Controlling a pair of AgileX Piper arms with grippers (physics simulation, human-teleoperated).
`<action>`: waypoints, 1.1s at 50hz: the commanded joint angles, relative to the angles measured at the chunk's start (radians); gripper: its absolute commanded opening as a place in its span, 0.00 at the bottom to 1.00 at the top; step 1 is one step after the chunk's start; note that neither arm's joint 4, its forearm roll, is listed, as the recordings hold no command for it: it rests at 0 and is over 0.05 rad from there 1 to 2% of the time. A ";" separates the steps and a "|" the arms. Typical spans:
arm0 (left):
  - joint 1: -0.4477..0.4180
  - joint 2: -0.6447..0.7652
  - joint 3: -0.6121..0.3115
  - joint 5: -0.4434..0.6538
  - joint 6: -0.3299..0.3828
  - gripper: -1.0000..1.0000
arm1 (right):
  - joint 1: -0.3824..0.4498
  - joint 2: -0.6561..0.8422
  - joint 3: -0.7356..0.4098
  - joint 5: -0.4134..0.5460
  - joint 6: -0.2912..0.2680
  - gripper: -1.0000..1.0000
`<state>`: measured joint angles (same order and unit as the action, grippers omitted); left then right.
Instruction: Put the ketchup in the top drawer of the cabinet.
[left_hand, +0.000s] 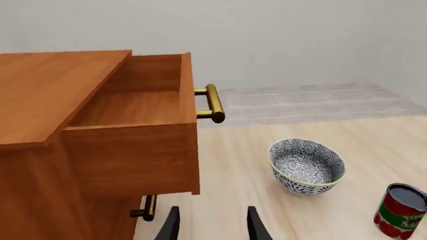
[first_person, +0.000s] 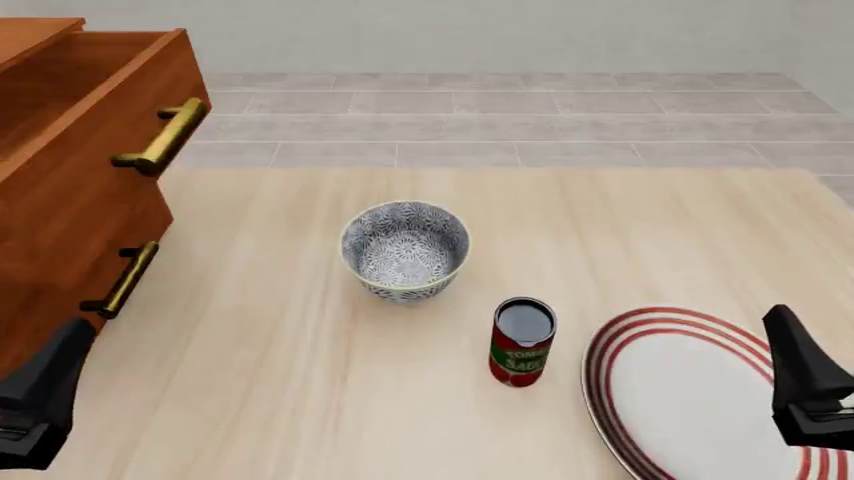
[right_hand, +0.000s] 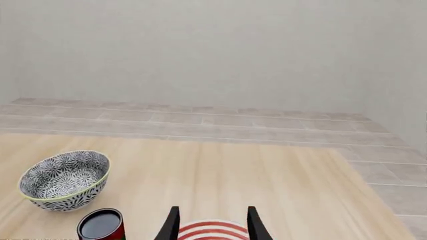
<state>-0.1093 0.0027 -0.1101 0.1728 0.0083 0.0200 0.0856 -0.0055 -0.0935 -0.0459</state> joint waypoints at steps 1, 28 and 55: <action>-0.165 -0.001 -0.121 0.178 0.019 1.00 | 0.007 0.027 0.004 -0.029 -0.020 1.00; -0.586 0.632 -0.182 -0.215 0.123 1.00 | 0.010 -0.085 0.005 0.073 -0.036 1.00; -0.659 1.134 -0.328 -0.408 0.087 1.00 | 0.003 -0.085 0.005 0.062 -0.016 1.00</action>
<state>-0.7440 0.9781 -0.4175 -0.1551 0.1060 0.0288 0.0019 -0.0002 -0.0219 -0.0752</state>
